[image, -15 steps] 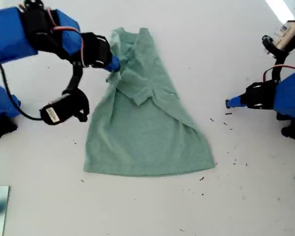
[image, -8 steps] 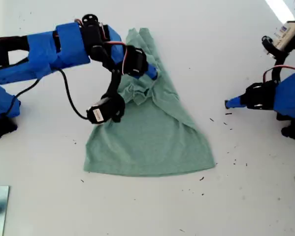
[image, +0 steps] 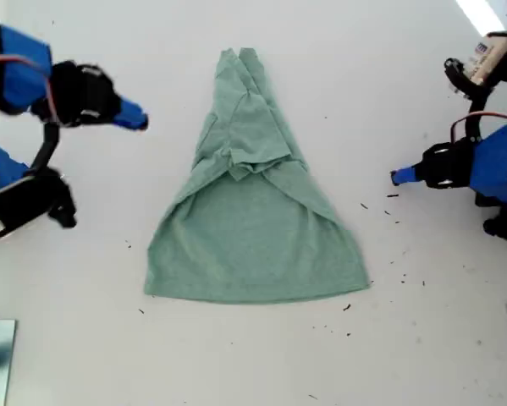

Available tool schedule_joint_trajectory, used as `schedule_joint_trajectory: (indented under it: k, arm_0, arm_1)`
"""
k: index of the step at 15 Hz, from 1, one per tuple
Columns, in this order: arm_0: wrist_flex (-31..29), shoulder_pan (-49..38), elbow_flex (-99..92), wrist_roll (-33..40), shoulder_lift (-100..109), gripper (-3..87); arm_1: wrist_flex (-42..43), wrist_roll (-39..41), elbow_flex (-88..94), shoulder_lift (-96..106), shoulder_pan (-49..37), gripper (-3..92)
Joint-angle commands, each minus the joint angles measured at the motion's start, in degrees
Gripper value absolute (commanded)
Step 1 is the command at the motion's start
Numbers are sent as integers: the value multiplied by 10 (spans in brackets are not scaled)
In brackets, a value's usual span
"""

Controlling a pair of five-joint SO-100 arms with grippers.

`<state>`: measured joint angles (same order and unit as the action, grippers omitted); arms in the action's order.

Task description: Fold t shirt

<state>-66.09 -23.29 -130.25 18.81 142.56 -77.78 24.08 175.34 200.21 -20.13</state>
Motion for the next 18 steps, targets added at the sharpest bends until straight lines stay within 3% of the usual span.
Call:
schedule_joint_trajectory:
  k: [1,4,6,8,11,12,14,15,18]
  arm_0:
    - [50,123,-284,-128,301,-2]
    - [69,228,-506,-257,548,-2]
    - [71,224,-555,-244,594,-2]
    - [85,204,-555,-223,566,-2]
    - [85,196,-556,-207,573,-2]
    - [85,198,-556,-206,575,-2]
    - [85,200,-556,-204,578,-2]
    - [85,202,-557,-203,578,-2]
    - [85,200,-557,-201,579,-2]
  arm_1:
    - [9,29,25,7,-3,25]
    - [9,23,21,7,18,24]
    - [-13,-9,-61,-12,71,25]
    - [-66,-14,-293,-273,112,25]
    - [-199,13,-735,-681,174,25]
    - [-224,61,-843,-775,200,25]
    - [-204,89,-885,-819,208,25]
    - [-204,72,-885,-819,210,125]
    - [-170,47,-845,-802,234,243]
